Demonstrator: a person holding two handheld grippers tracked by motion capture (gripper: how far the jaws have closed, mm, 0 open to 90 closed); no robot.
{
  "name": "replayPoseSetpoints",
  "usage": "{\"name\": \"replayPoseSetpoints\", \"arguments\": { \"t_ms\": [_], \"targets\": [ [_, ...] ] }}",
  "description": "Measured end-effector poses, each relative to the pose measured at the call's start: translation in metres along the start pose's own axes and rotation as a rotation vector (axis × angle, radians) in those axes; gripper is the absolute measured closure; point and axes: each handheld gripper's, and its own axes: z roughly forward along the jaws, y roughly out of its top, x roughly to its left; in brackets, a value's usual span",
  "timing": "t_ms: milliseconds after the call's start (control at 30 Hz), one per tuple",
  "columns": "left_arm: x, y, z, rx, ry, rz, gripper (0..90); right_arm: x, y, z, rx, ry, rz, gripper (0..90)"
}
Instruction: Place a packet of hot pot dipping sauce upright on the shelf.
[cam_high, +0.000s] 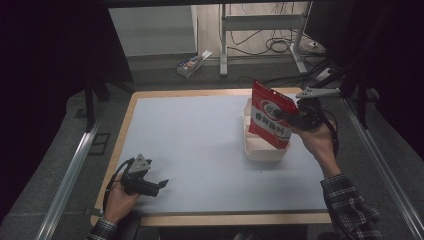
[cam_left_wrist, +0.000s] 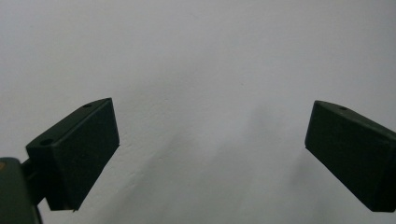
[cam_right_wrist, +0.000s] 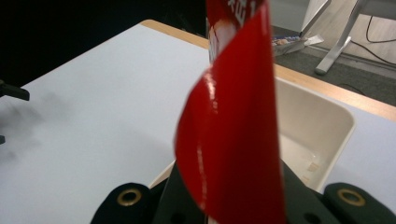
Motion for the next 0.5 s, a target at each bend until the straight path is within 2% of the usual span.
{"name": "replayPoseSetpoints", "arguments": {
  "t_ms": [400,500],
  "targets": [
    [0.0,0.0,0.0,0.001,0.002,-0.001,3.1,-0.007,-0.017,0.021,0.026,0.0,0.025,89.2],
    [0.0,0.0,0.0,0.001,0.001,-0.001,3.1,-0.009,-0.022,0.024,0.018,-0.006,0.028,89.0]
  ]
}}
